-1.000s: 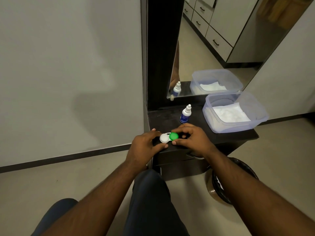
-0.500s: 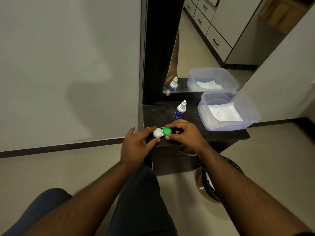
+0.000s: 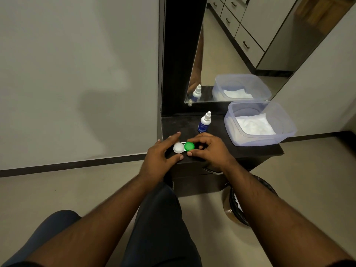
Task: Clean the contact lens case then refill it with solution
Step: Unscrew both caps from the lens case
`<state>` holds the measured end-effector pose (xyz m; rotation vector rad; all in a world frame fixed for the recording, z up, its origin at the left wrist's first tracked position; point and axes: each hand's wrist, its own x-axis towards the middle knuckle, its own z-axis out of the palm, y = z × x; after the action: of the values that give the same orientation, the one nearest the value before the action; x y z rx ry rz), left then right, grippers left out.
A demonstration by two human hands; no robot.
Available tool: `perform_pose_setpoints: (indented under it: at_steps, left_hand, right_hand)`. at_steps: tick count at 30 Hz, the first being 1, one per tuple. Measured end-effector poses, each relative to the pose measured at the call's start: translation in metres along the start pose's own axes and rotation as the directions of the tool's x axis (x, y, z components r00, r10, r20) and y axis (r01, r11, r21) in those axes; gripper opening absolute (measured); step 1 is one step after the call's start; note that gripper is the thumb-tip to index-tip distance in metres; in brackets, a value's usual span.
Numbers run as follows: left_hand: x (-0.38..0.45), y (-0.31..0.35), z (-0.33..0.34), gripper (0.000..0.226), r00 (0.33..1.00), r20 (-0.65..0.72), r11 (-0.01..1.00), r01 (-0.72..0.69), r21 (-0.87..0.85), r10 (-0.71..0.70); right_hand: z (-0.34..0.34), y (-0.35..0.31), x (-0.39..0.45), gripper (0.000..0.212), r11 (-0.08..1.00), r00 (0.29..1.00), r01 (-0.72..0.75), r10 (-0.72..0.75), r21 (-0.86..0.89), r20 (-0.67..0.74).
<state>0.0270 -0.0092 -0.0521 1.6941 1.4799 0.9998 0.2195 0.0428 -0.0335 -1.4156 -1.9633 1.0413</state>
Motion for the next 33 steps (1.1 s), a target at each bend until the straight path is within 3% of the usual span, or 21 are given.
perform_pose_setpoints:
  at_steps: [9, 15, 19, 23, 28, 30, 33]
  left_hand:
    - [0.006, 0.008, 0.002, 0.032, 0.986, -0.16, 0.998, -0.037, 0.043, 0.044]
    - [0.036, 0.019, -0.004, 0.023, 0.946, -0.293, 0.99, 0.137, -0.038, -0.142]
    - [0.067, 0.02, -0.008, 0.022, 0.919, -0.218, 0.945, 0.314, -0.094, -0.328]
    - [0.072, 0.012, -0.009, 0.023, 0.908, -0.172, 0.924, 0.373, -0.083, -0.382]
    - [0.069, 0.009, -0.012, 0.026, 0.921, -0.109, 0.927, 0.369, -0.067, -0.374]
    - [0.062, 0.012, -0.016, 0.028, 0.928, -0.169, 0.943, 0.331, -0.027, -0.331]
    - [0.038, 0.014, -0.021, 0.023, 0.949, -0.281, 0.987, 0.158, 0.032, -0.143]
  right_hand:
    - [0.0, 0.0, 0.0, 0.04, 1.0, 1.0, 0.009, -0.009, -0.004, -0.008]
    - [-0.001, 0.002, 0.001, 0.042, 1.0, 1.0, 0.007, -0.007, 0.013, 0.0]
    - [0.0, 0.001, 0.002, 0.041, 1.0, 1.0, 0.003, -0.003, 0.009, 0.002]
    - [-0.001, 0.001, 0.002, 0.04, 1.0, 1.0, -0.001, 0.001, 0.012, -0.009]
    - [-0.002, 0.004, 0.001, 0.04, 1.0, 1.0, 0.015, -0.015, 0.011, -0.017]
    - [-0.002, 0.003, 0.001, 0.041, 1.0, 1.0, 0.016, -0.016, 0.014, -0.021]
    - [-0.002, 0.003, 0.001, 0.041, 1.0, 0.999, 0.023, -0.023, 0.014, -0.023]
